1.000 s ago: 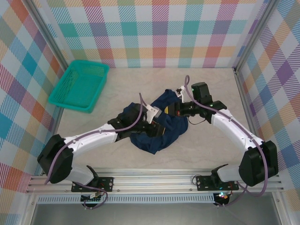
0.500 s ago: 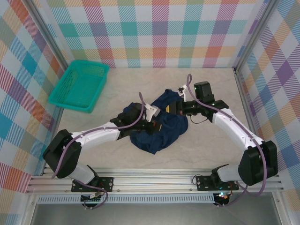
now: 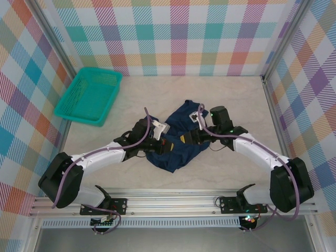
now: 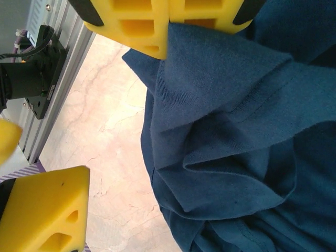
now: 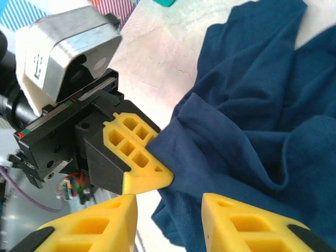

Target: Fold the inside-out t-shirt

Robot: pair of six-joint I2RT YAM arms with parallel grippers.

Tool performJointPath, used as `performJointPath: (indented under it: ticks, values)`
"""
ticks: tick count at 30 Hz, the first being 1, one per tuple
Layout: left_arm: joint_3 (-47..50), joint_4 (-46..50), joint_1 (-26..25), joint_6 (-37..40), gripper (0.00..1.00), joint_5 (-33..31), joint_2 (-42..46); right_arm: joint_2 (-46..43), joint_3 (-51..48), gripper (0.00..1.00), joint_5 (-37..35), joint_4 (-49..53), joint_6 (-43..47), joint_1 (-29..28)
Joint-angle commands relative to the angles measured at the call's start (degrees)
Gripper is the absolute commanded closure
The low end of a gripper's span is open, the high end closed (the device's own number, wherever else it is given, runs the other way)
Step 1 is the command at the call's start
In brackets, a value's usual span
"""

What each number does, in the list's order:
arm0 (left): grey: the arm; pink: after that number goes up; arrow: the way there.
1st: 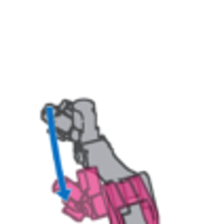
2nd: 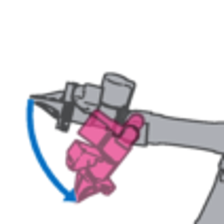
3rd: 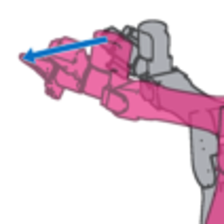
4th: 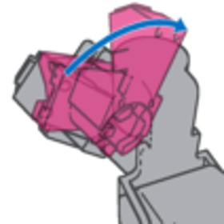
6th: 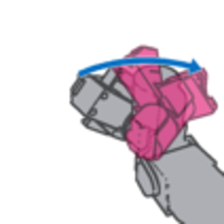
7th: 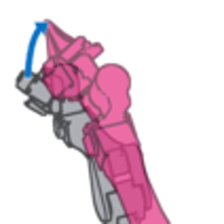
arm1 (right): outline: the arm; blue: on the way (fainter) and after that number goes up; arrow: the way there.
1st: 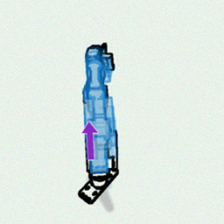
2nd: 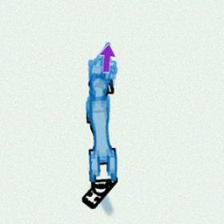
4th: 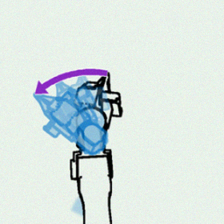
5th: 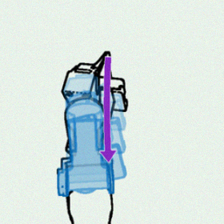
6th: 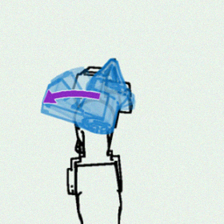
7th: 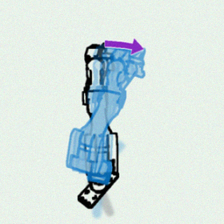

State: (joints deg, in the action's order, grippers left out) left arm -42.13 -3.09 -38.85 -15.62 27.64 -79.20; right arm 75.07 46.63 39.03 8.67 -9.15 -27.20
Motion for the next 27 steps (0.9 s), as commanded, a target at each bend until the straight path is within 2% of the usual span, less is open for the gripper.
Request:
performJointPath:
  ticks: [1, 4, 7, 11, 14, 18, 21, 25, 27]
  values:
    - [0.7, 0.7, 0.4, 1.8, 1.0, 0.9, 1.0, 1.6, 2.7, 0.61, -5.8, -2.5, 6.4, -1.7]
    - [1.5, 1.1, 0.5, 2.3, 1.0, -1.4, 0.6, 6.2, 5.9, 0.61, -11.6, 0.0, 5.5, -2.5]
    - [2.6, 2.1, 0.5, 2.1, 0.98, -2.8, -0.2, 9.4, 5.9, 0.65, -14.9, 3.7, 3.4, -3.0]
    - [5.6, 2.6, 0.4, 1.1, 0.85, -3.5, -0.3, 9.5, 0.7, 0.71, -14.6, 3.9, -0.8, -5.2]
    - [6.8, 3.5, 0.4, -0.3, 0.7, -3.3, 0.9, 9.7, -2.3, 0.76, -16.3, 3.8, -2.7, -7.5]
    - [6.8, 4.2, 0.6, -2.4, 0.6, -6.1, 4.4, 10.7, -4.4, 0.87, -17.3, 3.8, -4.3, -9.2]
    - [5.4, 5.6, 1.8, -6.2, 0.57, -10.9, 5.6, 9.2, -5.1, 0.94, -18.9, 6.0, -3.8, -9.4]
    - [4.1, 3.5, 5.7, -12.7, 0.53, -9.9, 4.5, 3.5, -5.3, 0.96, -18.7, 3.4, -1.0, -9.7]
    - [2.7, 3.8, 6.2, -12.7, 0.52, -8.9, 3.3, 1.1, -5.8, 0.94, -17.6, -1.1, -0.7, -9.8]
